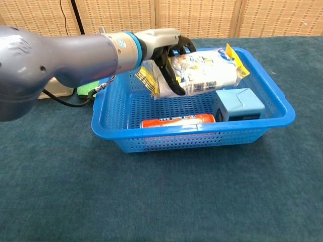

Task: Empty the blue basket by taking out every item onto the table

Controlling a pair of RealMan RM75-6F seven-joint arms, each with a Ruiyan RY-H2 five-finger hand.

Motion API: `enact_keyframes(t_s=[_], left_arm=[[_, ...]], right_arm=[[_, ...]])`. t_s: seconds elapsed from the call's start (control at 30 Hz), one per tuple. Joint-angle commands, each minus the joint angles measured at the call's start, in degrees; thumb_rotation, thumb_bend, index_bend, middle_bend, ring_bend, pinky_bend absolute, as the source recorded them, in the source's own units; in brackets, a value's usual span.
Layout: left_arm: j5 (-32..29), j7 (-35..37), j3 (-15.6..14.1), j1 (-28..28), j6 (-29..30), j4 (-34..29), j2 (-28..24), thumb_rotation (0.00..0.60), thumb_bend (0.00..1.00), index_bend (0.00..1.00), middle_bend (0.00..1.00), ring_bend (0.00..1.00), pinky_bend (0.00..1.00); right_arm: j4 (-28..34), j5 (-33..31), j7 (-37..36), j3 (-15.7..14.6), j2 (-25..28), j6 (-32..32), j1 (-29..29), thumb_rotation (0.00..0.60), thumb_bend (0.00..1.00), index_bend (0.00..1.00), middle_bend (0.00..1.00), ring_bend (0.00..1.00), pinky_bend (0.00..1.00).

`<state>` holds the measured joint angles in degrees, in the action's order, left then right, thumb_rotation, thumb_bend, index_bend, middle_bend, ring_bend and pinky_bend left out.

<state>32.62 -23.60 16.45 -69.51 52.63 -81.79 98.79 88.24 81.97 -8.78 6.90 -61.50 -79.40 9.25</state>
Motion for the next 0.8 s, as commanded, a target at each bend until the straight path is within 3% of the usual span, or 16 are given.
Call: enact_keyframes(t_s=[0.03, 0.23, 0.37, 0.5, 0.7, 0.73, 0.8], left_arm=[[2.35, -0.26, 2.04, 2.01, 3.01, -6.98, -5.85, 0.6, 0.38, 0.42, 0.46, 0.46, 0.56], [3.38, -0.77, 3.48, 5.69, 6.44, -14.47, -15.81, 0.6, 0.37, 0.43, 0.46, 0.46, 0.56], [2.48, 1.4, 3.54, 9.21, 6.28, -14.75, -21.76, 0.6, 0.37, 0.43, 0.46, 0.46, 0.56], [1.36, 5.05, 2.8, 12.08, 3.26, -11.08, -24.56, 0.6, 0.37, 0.43, 0.46, 0.46, 0.56], [-0.83, 8.81, 1.86, 13.14, -2.25, -0.56, -22.36, 0.6, 0.36, 0.43, 0.46, 0.45, 0.56], [-0.99, 9.28, 1.65, 13.09, -3.45, 1.11, -21.72, 0.6, 0.36, 0.41, 0.45, 0.43, 0.55], [-0.41, 10.57, 1.41, 13.12, -6.03, 3.15, -21.07, 0.6, 0.35, 0.31, 0.33, 0.29, 0.5]], right_arm=[[0.1, 0.14, 0.08, -0.07, 0.03, -0.12, -0.05, 0.6, 0.0, 0.0, 0.0, 0.0, 0.0], [0.64, 0.86, 0.35, -0.38, 0.1, -0.61, -0.21, 0.6, 0.0, 0.0, 0.0, 0.0, 0.0], [0.98, 1.41, 0.74, -0.68, 0.06, -0.7, -0.22, 0.6, 0.0, 0.0, 0.0, 0.0, 0.0], [1.22, 1.77, 1.28, -0.97, -0.16, -0.35, -0.01, 0.6, 0.0, 0.0, 0.0, 0.0, 0.0], [1.21, 1.5, 2.17, -1.17, -0.71, 1.05, 0.67, 0.6, 0.0, 0.0, 0.0, 0.0, 0.0], [1.19, 1.37, 2.23, -1.22, -0.83, 1.46, 0.83, 0.6, 0.0, 0.0, 0.0, 0.0, 0.0], [1.15, 1.14, 2.28, -1.25, -0.92, 1.98, 1.03, 0.6, 0.0, 0.0, 0.0, 0.0, 0.0]])
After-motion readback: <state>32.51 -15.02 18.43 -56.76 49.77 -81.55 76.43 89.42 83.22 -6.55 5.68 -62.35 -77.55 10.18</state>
